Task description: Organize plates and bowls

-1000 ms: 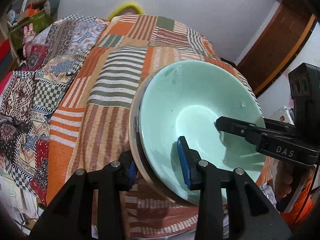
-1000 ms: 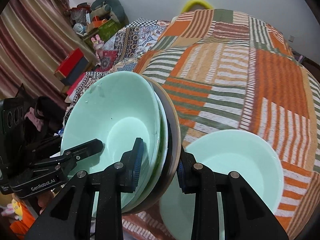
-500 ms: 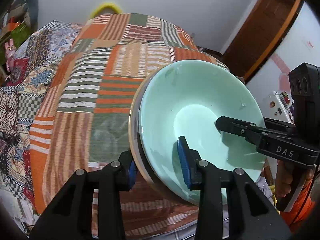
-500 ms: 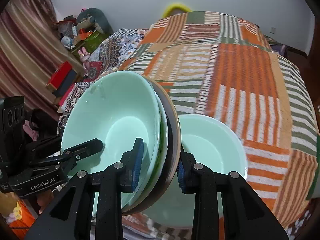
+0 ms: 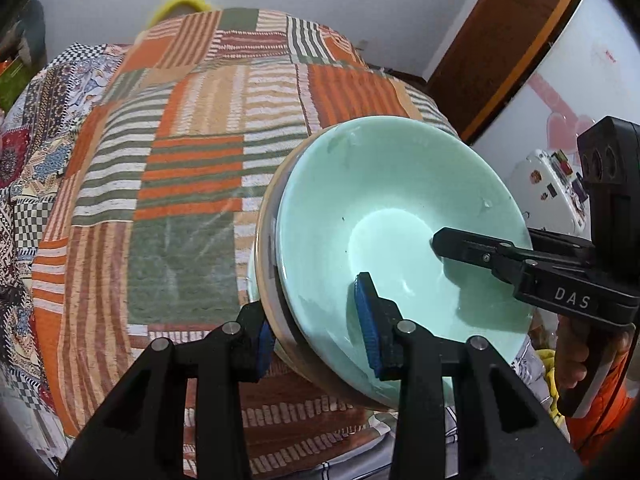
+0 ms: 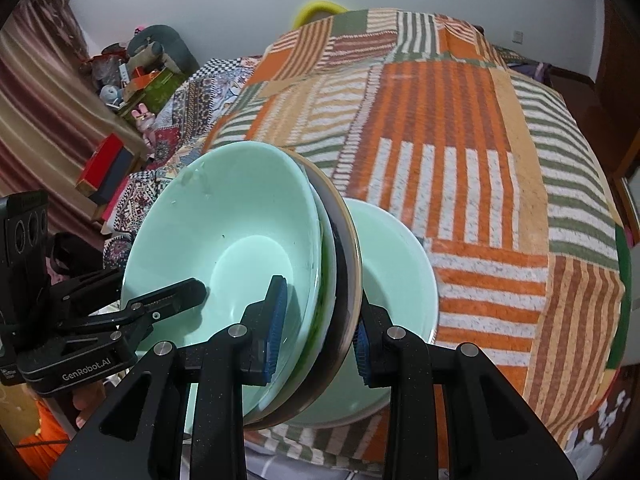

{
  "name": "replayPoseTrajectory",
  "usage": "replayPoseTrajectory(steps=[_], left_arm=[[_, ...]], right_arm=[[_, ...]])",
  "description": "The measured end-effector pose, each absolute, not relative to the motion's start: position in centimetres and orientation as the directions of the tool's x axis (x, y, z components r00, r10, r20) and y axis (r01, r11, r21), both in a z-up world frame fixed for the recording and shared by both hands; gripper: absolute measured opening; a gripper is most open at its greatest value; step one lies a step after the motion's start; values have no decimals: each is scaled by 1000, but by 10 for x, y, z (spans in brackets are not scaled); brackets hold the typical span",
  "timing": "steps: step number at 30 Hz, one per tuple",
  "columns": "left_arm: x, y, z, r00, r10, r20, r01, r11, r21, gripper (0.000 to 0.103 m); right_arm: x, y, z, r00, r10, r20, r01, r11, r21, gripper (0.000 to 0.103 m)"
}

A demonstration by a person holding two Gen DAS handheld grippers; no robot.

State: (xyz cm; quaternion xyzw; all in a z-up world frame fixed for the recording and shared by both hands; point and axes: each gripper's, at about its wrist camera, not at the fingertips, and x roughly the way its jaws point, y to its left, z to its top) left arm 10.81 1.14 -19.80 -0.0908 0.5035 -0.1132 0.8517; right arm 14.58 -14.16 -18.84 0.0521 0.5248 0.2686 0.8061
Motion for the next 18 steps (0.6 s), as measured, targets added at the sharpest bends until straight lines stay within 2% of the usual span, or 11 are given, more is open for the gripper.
replayPoseTrajectory(steps=[18], left_arm=[[122, 3, -231, 391, -296, -872, 105, 955, -277, 37]], right_arm=[[152, -149, -217, 242, 474, -847, -323, 862, 390, 27]])
